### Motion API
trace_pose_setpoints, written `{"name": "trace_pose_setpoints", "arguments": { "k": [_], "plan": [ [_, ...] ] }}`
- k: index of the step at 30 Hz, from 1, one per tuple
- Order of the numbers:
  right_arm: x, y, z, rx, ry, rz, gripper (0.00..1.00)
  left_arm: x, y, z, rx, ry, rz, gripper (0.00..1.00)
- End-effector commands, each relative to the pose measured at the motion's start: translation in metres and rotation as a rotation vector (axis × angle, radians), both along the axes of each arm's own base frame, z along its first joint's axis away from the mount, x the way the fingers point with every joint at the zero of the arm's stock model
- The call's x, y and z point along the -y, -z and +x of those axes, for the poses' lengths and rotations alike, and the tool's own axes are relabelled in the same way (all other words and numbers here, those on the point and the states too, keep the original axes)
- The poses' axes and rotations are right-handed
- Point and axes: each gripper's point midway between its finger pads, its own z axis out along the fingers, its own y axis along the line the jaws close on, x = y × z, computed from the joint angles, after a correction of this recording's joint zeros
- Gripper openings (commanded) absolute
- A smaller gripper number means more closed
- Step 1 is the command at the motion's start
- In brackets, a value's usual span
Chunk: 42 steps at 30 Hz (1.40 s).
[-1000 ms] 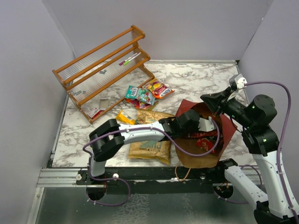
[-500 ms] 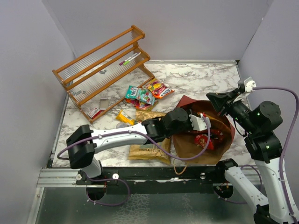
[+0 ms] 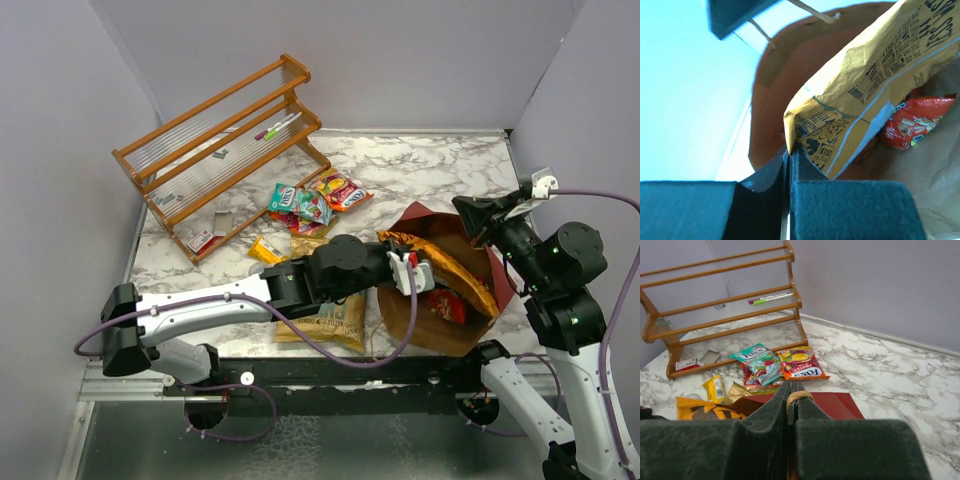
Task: Take the snacks out of the paper bag
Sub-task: Take out the snack from the paper bag, then place the snack at the center of the board.
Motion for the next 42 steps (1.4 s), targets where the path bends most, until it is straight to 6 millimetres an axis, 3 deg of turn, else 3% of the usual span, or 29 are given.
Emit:
{"name": "trace_pose_setpoints", "arguments": {
  "k": [1,5,11,16,19,24,28,37,42],
  "plan": [
    [0.010,-0.008,-0.001,0.029,0.056,0.009,0.02,-0.029,-0.076,-0.011,0.064,0.005,-0.196,0.00],
    [0.012,-0.004,-0.001,0.019,0.063,0.003,0.02,-0.066,-0.116,-0.016,0.062,-0.032,-0.310,0.00],
    [0.015,-0.004,0.000,0.017,0.084,-0.001,0.02,-0.128,-0.147,-0.009,0.009,-0.182,-0.408,0.00],
    [0.014,0.001,0.002,0.002,0.080,-0.001,0.02,-0.185,-0.145,0.021,-0.068,-0.511,-0.446,0.00],
    [0.013,0.005,0.005,-0.009,0.080,-0.001,0.02,-0.204,-0.131,0.033,-0.119,-0.668,-0.417,0.00],
    [0.013,0.005,0.006,-0.010,0.082,0.000,0.02,-0.214,-0.089,0.055,-0.227,-0.825,-0.349,0.00],
    [0.015,0.001,0.006,0.000,0.094,-0.001,0.02,-0.225,-0.054,0.085,-0.411,-0.869,-0.361,0.00],
    [0.036,-0.006,-0.004,0.036,0.197,0.031,0.02,-0.180,-0.004,0.089,-0.920,-0.747,-0.550,0.00],
    [0.046,-0.010,-0.010,0.066,0.245,0.038,0.02,-0.168,0.010,0.086,-1.073,-0.700,-0.638,0.00]
  ]
}}
